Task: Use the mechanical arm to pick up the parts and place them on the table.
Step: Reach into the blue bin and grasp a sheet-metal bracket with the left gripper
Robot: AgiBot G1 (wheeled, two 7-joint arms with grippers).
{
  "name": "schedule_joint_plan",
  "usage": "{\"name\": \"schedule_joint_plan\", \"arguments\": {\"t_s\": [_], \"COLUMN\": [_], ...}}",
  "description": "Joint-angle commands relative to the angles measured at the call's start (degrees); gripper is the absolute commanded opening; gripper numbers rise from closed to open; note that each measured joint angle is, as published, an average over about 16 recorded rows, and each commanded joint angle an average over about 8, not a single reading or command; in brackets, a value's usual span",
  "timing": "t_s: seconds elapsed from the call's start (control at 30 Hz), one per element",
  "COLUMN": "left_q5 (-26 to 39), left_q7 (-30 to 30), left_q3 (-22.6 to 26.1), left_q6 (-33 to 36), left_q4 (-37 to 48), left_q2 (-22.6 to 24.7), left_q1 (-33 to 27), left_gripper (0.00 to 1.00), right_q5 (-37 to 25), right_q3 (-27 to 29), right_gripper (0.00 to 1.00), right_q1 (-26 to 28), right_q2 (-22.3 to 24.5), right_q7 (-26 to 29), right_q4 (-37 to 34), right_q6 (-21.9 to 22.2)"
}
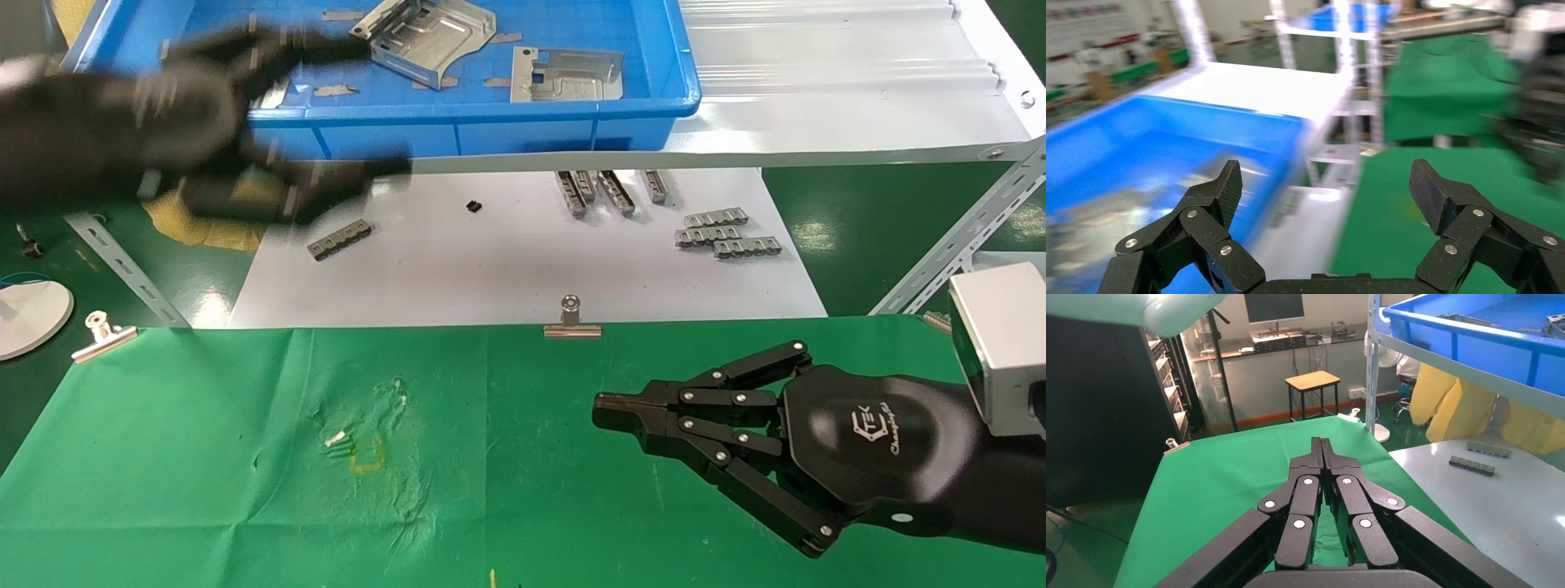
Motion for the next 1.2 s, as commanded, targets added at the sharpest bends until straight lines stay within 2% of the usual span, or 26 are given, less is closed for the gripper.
{"name": "schedule_joint_plan", "arguments": {"t_s": [0.03, 0.17, 0.3, 0.33, 0.37, 0.4, 0.57, 0.6, 0.63, 0.67, 1.2], "left_q5": [3.10, 10.30, 15.35, 16.19, 16.90, 17.46, 19.01, 19.16, 19.28, 19.38, 19.64], "left_q7": [0.81, 2.31, 3.87, 4.20, 4.49, 4.74, 5.43, 5.46, 5.46, 5.46, 5.81], "left_q3": [1.45, 4.51, 6.65, 7.04, 7.38, 7.66, 8.49, 8.58, 8.65, 8.71, 8.88], "left_q6": [-0.47, -9.94, -20.20, -22.25, -24.10, -25.63, -30.83, -31.48, -32.07, -32.60, -34.20], "left_q4": [5.91, 19.54, 29.98, 32.05, 33.97, 35.62, 41.78, 42.60, 43.34, 43.98, 46.95], "left_q2": [2.95, 10.19, 16.44, 17.74, 18.93, 19.98, 23.73, 24.19, 24.58, 24.91, 26.06], "left_q1": [-5.22, -13.25, -18.29, -19.18, -19.96, -20.59, -22.72, -22.97, -23.20, -23.40, -23.93], "left_gripper": [1.00, 1.00, 1.00, 1.00, 0.98, 0.89, 0.27, 0.14, 0.03, 0.00, 0.00], "right_q5": [0.00, 0.00, 0.00, 0.00, 0.00, 0.00, 0.00, 0.00, 0.00, 0.00, 0.00], "right_q3": [0.00, 0.00, 0.00, 0.00, 0.00, 0.00, 0.00, 0.00, 0.00, 0.00, 0.00], "right_gripper": [0.00, 0.00, 0.00, 0.01, 0.09, 0.21, 0.84, 0.95, 1.00, 1.00, 1.00], "right_q1": [0.00, 0.00, 0.00, 0.00, 0.00, 0.00, 0.00, 0.00, 0.00, 0.00, 0.00], "right_q2": [0.00, 0.00, 0.00, 0.00, 0.00, 0.00, 0.00, 0.00, 0.00, 0.00, 0.00], "right_q7": [0.00, 0.00, 0.00, 0.00, 0.00, 0.00, 0.00, 0.00, 0.00, 0.00, 0.00], "right_q4": [0.00, 0.00, 0.00, 0.00, 0.00, 0.00, 0.00, 0.00, 0.00, 0.00, 0.00], "right_q6": [0.00, 0.00, 0.00, 0.00, 0.00, 0.00, 0.00, 0.00, 0.00, 0.00, 0.00]}}
